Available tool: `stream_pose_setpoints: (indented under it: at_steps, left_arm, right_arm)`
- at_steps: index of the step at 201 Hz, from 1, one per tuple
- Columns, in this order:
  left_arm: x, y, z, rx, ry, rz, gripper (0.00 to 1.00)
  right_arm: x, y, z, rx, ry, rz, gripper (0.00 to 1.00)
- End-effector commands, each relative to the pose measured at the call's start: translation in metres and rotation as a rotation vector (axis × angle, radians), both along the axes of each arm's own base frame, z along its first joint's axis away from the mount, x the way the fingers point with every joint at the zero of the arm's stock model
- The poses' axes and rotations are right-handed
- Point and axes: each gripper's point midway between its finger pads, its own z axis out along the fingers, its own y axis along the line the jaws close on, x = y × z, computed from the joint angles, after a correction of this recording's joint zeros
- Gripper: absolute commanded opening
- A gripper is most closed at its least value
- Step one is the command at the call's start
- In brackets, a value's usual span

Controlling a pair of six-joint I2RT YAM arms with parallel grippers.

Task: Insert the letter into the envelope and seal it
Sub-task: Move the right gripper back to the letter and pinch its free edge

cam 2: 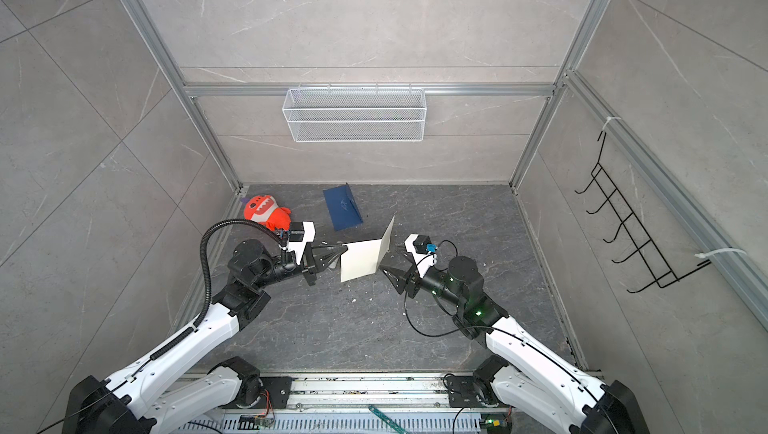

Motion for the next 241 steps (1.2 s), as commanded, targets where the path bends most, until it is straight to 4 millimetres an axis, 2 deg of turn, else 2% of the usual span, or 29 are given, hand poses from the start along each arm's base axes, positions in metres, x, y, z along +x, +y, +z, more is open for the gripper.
stream_pose_setpoints:
  at_steps: [1, 23, 43, 81, 166, 193, 221, 241]
  left_arm:
    - [-0.009, -0.003, 0.013, -0.036, -0.045, -0.046, 0.00]
    - [-0.011, -0.005, 0.012, -0.032, -0.043, -0.070, 0.00]
    - [-0.011, -0.007, 0.010, -0.028, -0.036, -0.080, 0.00]
    - [-0.010, -0.010, 0.008, -0.024, -0.030, -0.089, 0.00]
    - [-0.007, -0.011, 0.002, -0.012, -0.014, -0.075, 0.00]
    - [-0.005, -0.011, -0.002, 0.018, -0.012, -0.065, 0.00]
    - [-0.009, -0.007, -0.005, 0.088, -0.036, -0.055, 0.24]
    - [-0.016, -0.003, -0.002, 0.135, -0.077, -0.055, 0.38]
  right_arm:
    - [0.000, 0.010, 0.030, 0.071, -0.058, 0.046, 0.71]
    - [0.002, 0.018, 0.032, 0.069, -0.064, 0.066, 0.71]
    - [0.004, 0.023, 0.036, 0.072, -0.073, 0.080, 0.66]
    - [0.001, 0.033, 0.041, 0.074, -0.082, 0.126, 0.41]
    - [-0.009, 0.034, 0.038, 0.032, -0.098, 0.164, 0.00]
    - [-0.016, 0.032, 0.033, -0.029, -0.106, 0.178, 0.00]
    - [-0.027, 0.028, 0.024, -0.146, -0.109, 0.216, 0.00]
    - [-0.037, 0.022, 0.015, -0.248, -0.107, 0.253, 0.00]
